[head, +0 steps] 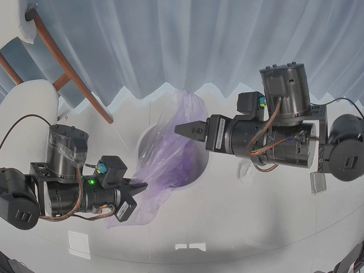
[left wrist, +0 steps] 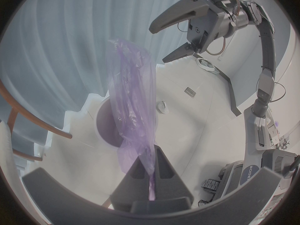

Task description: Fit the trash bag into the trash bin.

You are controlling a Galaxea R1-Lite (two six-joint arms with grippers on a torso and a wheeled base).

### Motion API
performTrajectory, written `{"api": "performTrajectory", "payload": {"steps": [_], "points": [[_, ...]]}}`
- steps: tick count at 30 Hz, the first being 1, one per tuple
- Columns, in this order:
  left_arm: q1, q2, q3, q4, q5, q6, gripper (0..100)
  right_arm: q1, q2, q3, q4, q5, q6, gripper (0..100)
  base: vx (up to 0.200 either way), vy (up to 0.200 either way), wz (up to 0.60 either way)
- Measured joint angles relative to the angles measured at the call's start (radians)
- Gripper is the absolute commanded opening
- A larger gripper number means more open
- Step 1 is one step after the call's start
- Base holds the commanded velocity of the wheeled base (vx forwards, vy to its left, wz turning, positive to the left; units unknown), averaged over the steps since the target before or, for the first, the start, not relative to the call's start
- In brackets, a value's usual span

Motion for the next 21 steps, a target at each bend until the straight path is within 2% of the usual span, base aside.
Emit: {"api": "performTrajectory", "payload": {"steps": [11,21], "points": [[0.0,0.002,-0.001,-0.001,0.001,0.001,0,0.015,0.098,-0.316,0.356,-0.064,-0.006,100,0.0,0.0,0.0],[0.0,0.001,0.006,-0.001,0.002,0.002,0,0.014,0.214,-0.405,0.395,-0.117,-0.051,100,0.0,0.0,0.0]]}}
